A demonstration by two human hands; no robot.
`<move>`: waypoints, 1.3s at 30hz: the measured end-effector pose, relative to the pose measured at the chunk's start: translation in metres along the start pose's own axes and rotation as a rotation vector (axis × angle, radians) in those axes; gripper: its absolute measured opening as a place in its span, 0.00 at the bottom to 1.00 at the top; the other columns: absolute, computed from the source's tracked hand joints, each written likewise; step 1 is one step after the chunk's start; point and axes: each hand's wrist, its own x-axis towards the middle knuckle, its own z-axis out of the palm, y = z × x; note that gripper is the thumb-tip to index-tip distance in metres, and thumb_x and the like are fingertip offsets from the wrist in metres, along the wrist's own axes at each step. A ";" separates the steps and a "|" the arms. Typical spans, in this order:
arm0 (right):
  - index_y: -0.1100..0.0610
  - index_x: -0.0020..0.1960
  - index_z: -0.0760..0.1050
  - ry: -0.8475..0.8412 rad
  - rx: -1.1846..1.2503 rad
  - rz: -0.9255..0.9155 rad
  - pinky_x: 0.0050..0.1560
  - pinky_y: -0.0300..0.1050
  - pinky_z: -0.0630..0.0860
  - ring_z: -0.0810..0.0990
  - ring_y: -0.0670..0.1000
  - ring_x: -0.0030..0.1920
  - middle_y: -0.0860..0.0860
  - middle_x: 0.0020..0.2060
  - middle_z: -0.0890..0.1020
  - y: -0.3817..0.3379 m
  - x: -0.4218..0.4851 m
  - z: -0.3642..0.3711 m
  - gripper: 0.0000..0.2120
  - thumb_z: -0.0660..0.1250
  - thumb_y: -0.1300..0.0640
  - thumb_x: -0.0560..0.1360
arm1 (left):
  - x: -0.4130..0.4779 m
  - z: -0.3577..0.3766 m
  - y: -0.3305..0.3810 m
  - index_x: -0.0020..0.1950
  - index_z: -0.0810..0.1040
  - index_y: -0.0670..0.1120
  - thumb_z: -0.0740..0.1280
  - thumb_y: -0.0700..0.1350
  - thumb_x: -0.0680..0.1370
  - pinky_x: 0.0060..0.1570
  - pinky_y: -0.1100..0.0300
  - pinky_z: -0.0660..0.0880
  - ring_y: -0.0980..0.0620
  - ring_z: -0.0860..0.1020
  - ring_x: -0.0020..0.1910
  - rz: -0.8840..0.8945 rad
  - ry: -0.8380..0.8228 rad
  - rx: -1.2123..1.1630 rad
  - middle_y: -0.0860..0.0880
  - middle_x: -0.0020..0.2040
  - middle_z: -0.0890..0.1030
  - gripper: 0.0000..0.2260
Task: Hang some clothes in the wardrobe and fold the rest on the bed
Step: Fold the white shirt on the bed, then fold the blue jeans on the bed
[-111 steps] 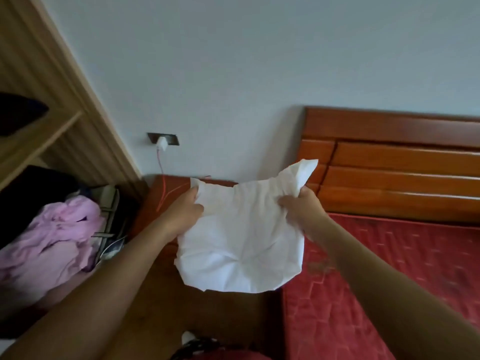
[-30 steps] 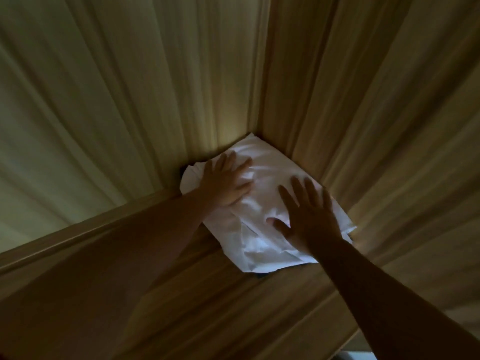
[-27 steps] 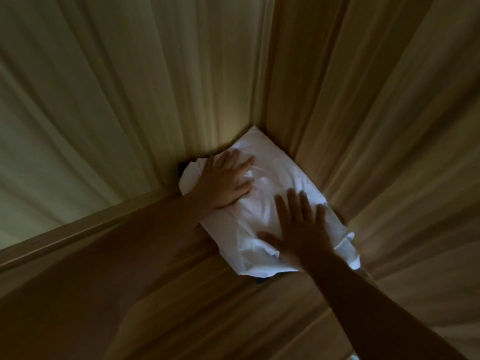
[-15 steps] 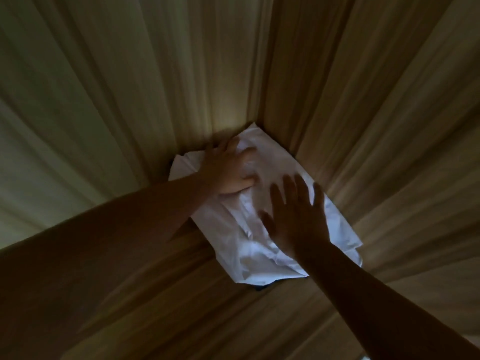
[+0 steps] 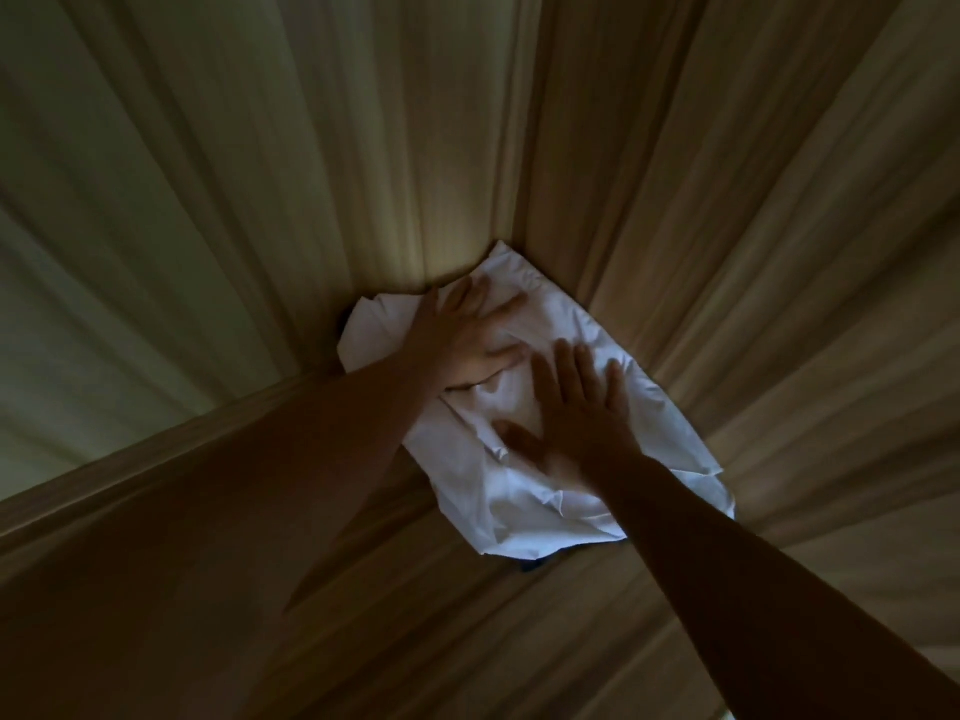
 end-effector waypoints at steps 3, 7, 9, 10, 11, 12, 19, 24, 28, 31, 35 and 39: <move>0.53 0.82 0.44 0.079 0.064 0.047 0.76 0.69 0.36 0.35 0.59 0.81 0.58 0.82 0.41 -0.009 -0.022 -0.009 0.48 0.31 0.25 0.71 | -0.032 -0.013 0.001 0.79 0.57 0.62 0.45 0.76 0.75 0.70 0.28 0.54 0.41 0.60 0.77 -0.062 0.220 0.177 0.46 0.79 0.61 0.35; 0.39 0.81 0.42 0.189 0.180 0.091 0.72 0.74 0.32 0.34 0.61 0.80 0.54 0.82 0.40 -0.037 -0.073 0.011 0.41 0.34 0.22 0.73 | -0.086 0.010 -0.013 0.79 0.50 0.64 0.43 0.77 0.74 0.68 0.25 0.47 0.37 0.47 0.80 -0.279 0.168 0.029 0.42 0.81 0.50 0.36; 0.36 0.78 0.32 0.079 0.175 0.090 0.69 0.76 0.30 0.26 0.62 0.77 0.53 0.80 0.31 -0.047 -0.083 0.023 0.43 0.36 0.18 0.70 | -0.098 0.023 -0.015 0.79 0.44 0.65 0.40 0.76 0.73 0.70 0.26 0.43 0.37 0.35 0.79 -0.313 0.047 -0.030 0.43 0.82 0.39 0.36; 0.35 0.77 0.28 0.041 0.166 0.103 0.68 0.76 0.30 0.24 0.63 0.75 0.53 0.78 0.29 -0.049 -0.083 0.027 0.44 0.37 0.17 0.69 | -0.100 0.025 -0.014 0.80 0.45 0.65 0.41 0.75 0.74 0.72 0.27 0.42 0.36 0.32 0.78 -0.303 0.034 -0.067 0.42 0.81 0.37 0.35; 0.36 0.76 0.26 0.023 0.162 0.116 0.68 0.77 0.30 0.23 0.64 0.75 0.54 0.78 0.27 -0.050 -0.081 0.030 0.45 0.39 0.17 0.68 | -0.101 0.026 -0.011 0.81 0.47 0.64 0.43 0.74 0.75 0.73 0.29 0.41 0.36 0.31 0.78 -0.289 0.031 -0.095 0.41 0.81 0.37 0.35; 0.36 0.76 0.25 0.010 0.158 0.122 0.67 0.78 0.31 0.23 0.65 0.75 0.54 0.78 0.27 -0.051 -0.077 0.030 0.45 0.40 0.17 0.68 | -0.100 0.025 -0.009 0.81 0.49 0.63 0.44 0.73 0.75 0.74 0.30 0.40 0.35 0.32 0.78 -0.272 0.038 -0.108 0.40 0.81 0.38 0.35; 0.40 0.81 0.44 -0.128 0.238 0.073 0.77 0.67 0.47 0.42 0.59 0.81 0.53 0.82 0.45 -0.036 -0.105 -0.007 0.41 0.50 0.24 0.74 | -0.133 -0.034 0.007 0.80 0.58 0.61 0.54 0.65 0.82 0.73 0.30 0.54 0.28 0.50 0.78 -0.128 -0.194 0.119 0.41 0.82 0.52 0.27; 0.44 0.78 0.61 -0.130 0.332 0.193 0.72 0.51 0.65 0.66 0.54 0.75 0.50 0.75 0.68 0.000 -0.225 -0.014 0.32 0.61 0.34 0.78 | -0.224 -0.049 0.080 0.73 0.73 0.56 0.66 0.63 0.77 0.64 0.50 0.72 0.40 0.74 0.65 -0.070 -0.072 -0.133 0.42 0.68 0.73 0.26; 0.44 0.77 0.64 -0.194 0.370 0.380 0.67 0.47 0.69 0.74 0.52 0.69 0.49 0.69 0.75 0.043 -0.333 -0.021 0.31 0.62 0.34 0.78 | -0.240 -0.050 0.155 0.72 0.74 0.54 0.67 0.63 0.77 0.65 0.52 0.69 0.41 0.73 0.65 0.149 -0.256 -0.221 0.42 0.63 0.74 0.26; 0.46 0.76 0.67 -0.199 0.397 0.532 0.64 0.48 0.74 0.77 0.52 0.65 0.50 0.66 0.78 0.066 -0.414 -0.027 0.30 0.64 0.35 0.77 | -0.247 -0.047 0.220 0.71 0.75 0.53 0.67 0.64 0.76 0.68 0.53 0.69 0.45 0.73 0.68 0.328 -0.324 -0.185 0.44 0.67 0.77 0.27; 0.46 0.75 0.68 -0.170 0.488 0.766 0.65 0.51 0.74 0.77 0.53 0.66 0.50 0.66 0.77 0.079 -0.529 -0.025 0.30 0.66 0.36 0.76 | -0.269 -0.049 0.316 0.70 0.76 0.52 0.69 0.63 0.75 0.64 0.56 0.72 0.47 0.76 0.66 0.508 -0.471 -0.192 0.47 0.65 0.80 0.26; 0.47 0.73 0.69 -0.147 0.576 0.988 0.65 0.49 0.72 0.75 0.54 0.68 0.50 0.66 0.77 0.066 -0.650 -0.014 0.29 0.65 0.35 0.76 | -0.318 -0.054 0.413 0.70 0.73 0.58 0.67 0.67 0.74 0.63 0.53 0.74 0.47 0.77 0.63 0.700 -0.598 -0.113 0.47 0.67 0.75 0.27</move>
